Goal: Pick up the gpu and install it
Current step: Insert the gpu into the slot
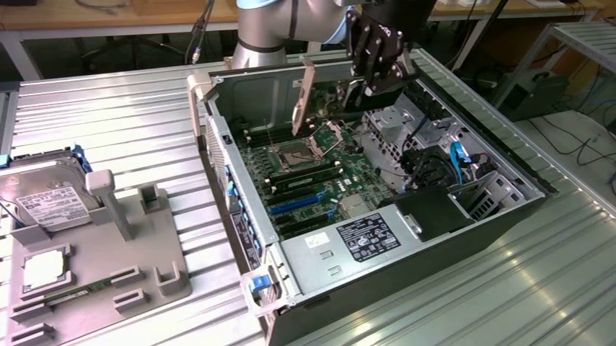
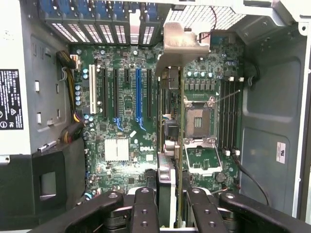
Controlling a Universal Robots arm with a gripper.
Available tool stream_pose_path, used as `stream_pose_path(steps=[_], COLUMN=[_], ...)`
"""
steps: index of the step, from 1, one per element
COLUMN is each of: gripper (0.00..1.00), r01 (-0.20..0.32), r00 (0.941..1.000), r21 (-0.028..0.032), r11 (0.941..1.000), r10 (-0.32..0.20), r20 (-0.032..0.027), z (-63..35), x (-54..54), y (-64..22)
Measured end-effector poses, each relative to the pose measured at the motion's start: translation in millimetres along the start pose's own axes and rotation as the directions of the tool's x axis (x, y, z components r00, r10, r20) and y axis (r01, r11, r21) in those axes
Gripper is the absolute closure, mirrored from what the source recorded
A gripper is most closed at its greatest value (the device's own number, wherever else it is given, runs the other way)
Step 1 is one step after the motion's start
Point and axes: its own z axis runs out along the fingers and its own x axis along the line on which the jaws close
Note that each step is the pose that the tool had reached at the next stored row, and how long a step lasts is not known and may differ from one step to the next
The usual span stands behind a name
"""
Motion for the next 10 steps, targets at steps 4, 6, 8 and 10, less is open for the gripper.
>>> stream_pose_path(steps=[4, 6, 8, 10], gripper=[0.72, 0.72, 0.72, 0.72], r01=[0.0, 0.0, -0.001, -0.001], r00=[1.0, 1.0, 1.0, 1.0], r21=[-0.0042, -0.0064, -0.0087, -0.012], r11=[1.0, 1.0, 1.0, 0.9999], r10=[0.0, 0.0, 0.001, 0.001], r20=[-0.0005, -0.0013, -0.007, -0.0095], z=[0.6, 0.9, 2.0, 3.8], x=[1.4, 3.3, 5.7, 7.3], y=[0.3, 0.3, 0.5, 0.6])
